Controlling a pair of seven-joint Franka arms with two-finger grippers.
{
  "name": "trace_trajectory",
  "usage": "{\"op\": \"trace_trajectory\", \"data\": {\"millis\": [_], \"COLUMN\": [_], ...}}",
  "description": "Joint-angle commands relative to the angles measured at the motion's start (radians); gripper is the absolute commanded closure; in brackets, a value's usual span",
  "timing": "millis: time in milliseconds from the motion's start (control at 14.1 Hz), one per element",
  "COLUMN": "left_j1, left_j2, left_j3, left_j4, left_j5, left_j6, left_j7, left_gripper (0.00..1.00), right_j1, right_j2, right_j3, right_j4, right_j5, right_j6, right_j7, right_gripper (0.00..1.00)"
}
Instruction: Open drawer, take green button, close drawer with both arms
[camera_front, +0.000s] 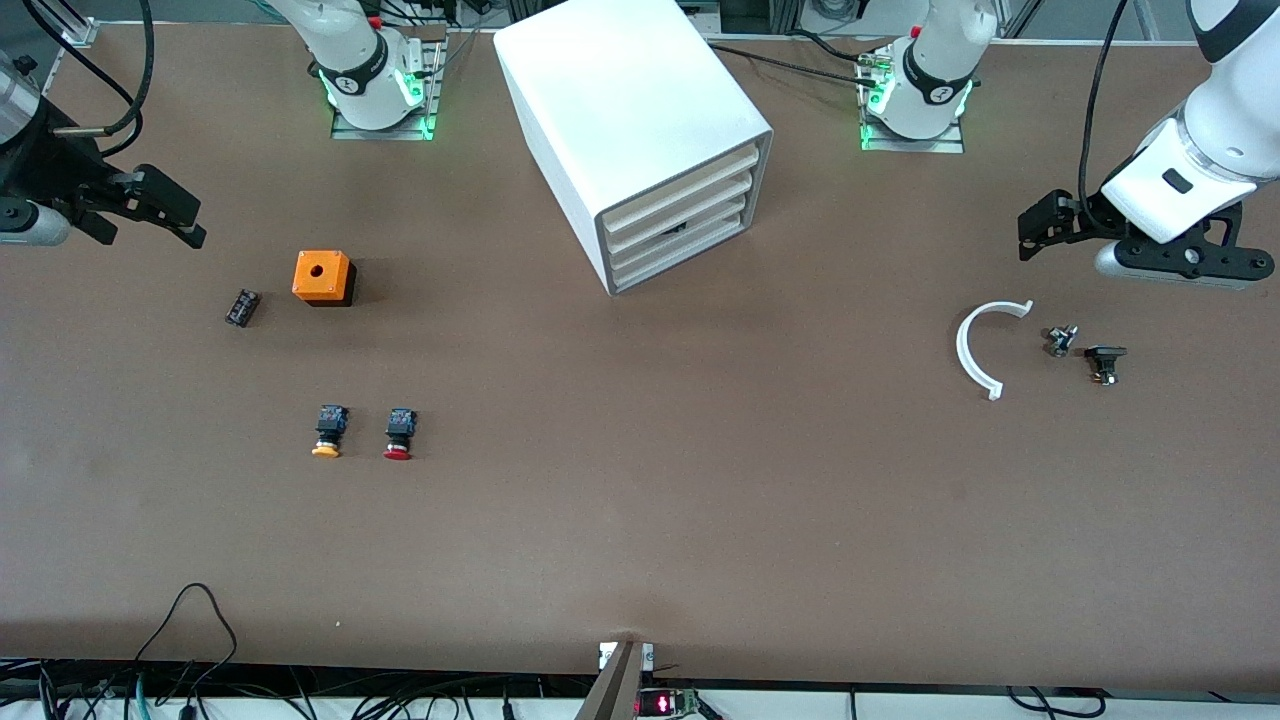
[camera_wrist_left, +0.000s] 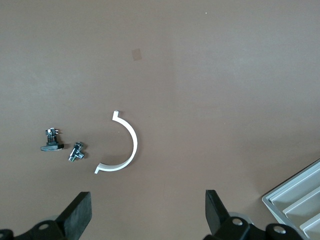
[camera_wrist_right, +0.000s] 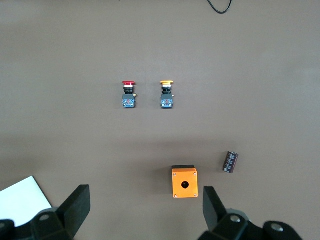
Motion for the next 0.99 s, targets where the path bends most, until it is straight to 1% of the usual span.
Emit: {"op": "trace_trajectory", "data": {"millis": [0,283,495,708,778,849,920], "left_j1": [-0.002,-0.002,-0.002,-0.002,-0.004,-0.004,-0.004], "left_j2": [0.010,0.010,0.010,0.012,0.015,0.030,0.052], "left_j3": [-0.003,-0.003,-0.003,-0.002,-0.002,-0.002,-0.002], "left_j4": [0.027,0.027,0.028,0.028,0.028,0.044,0.077], "left_j5": [0.023,0.023,0.023,0.020,0.012,0.009,0.007], "left_j6": [-0.023,-0.028,-0.029,-0.029,-0.038,-0.076,-0.125], "left_j7": [0.012,0.011,0.012,0.014,0.020,0.023,0.023], "left_gripper": [0.00,0.00,0.00,0.00,0.00,0.00,0.00], "right_j1": [-0.010,-0.010,0.010,0.010,0.015,0.020,0.021], "right_j2": [0.013,0.031,0.039,0.085,0.089,0.115,0.137], "right_j3": [0.012,0.012,0.015,0.015,0.015,0.015,0.016], "right_j4": [0.026,0.061,0.040,0.043,0.036,0.038,0.039], "right_j5": [-0.003,-0.013,-0.020,-0.009,-0.009,-0.009,-0.005], "right_j6": [-0.022,-0.024,-0.036,-0.039,-0.040,-0.040,-0.034], "right_j7": [-0.010,-0.010,-0.001,-0.019,-0.019,-0.021,-0.018], "right_gripper": [0.00,0.00,0.00,0.00,0.00,0.00,0.00]}}
